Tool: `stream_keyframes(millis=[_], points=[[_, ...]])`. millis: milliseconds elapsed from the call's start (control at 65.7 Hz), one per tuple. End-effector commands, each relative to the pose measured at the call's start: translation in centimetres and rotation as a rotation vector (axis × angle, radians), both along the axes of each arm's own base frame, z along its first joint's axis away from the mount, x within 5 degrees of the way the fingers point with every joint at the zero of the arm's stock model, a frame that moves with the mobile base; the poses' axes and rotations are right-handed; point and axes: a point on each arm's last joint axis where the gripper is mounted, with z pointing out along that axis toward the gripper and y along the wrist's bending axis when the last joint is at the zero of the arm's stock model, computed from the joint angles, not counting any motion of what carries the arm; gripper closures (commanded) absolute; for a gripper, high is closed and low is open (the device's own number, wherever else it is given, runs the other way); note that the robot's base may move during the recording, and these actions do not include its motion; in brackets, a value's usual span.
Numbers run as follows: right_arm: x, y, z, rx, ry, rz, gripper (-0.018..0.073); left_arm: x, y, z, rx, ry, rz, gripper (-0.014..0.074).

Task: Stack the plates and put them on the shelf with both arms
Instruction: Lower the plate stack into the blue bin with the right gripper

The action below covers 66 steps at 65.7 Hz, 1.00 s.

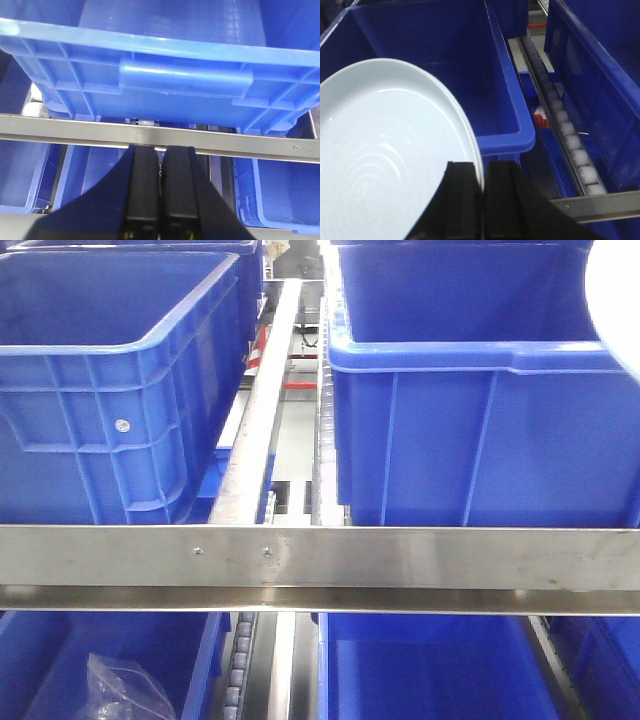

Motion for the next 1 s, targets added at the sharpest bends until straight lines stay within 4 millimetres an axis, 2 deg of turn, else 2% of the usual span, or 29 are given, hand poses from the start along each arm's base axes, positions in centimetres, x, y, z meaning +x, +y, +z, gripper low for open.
stream_keyframes(millis=[0,122,243,456,548,578,639,730,776,837,989], points=[[0.7,0.1,2.4,-0.017,-0.17,0.018,0.0503,0.5,-0.1,1.6,-0.021,-0.106,-0.006,0.0514],[2.7,0.1,3.7,-0.013,-0.195,0.031,0.0503,0.5,-0.1,1.6,-0.021,-0.106,-0.006,0.0514],[5.7,0.0,5.5,-0.01,-0.183,0.037,0.0503,0.5,-0.1,1.6,-0.021,-0.106,-0.006,0.0514],[13.1,-0.4,8.9,-0.012,-0.22,0.056,0.0503,0.5,-0.1,1.6,-0.021,-0.106,-0.006,0.0514],[16.6,-0.6,9.4,-0.01,-0.215,0.061,0.0498,0.5,-0.1,1.6,-0.021,-0.108,-0.006,0.0514],[17.5,-0.5,9.6,-0.009,-0.209,0.065,0.0478,0.5,-0.1,1.6,-0.021,-0.108,-0.006,0.0514],[19.4,-0.3,9.9,-0.007,-0.201,0.079,0.0372,0.5,-0.1,1.6,-0.021,-0.108,-0.006,0.0514],[21.3,0.3,9.7,-0.004,-0.183,0.102,0.0095,0.5,-0.1,1.6,-0.021,-0.108,-0.006,0.0514],[21.8,0.6,9.4,-0.002,-0.173,0.112,0.0011,0.5,-0.1,1.6,-0.021,-0.108,-0.006,0.0514],[22.0,1.0,9.1,0.0,-0.151,0.124,-0.0035,0.5,-0.1,1.6,-0.021,-0.108,-0.006,0.0514],[21.2,1.1,8.3,0.005,-0.021,0.115,-0.0031,0.5,-0.1,1.6,-0.021,-0.108,-0.006,0.0514]])
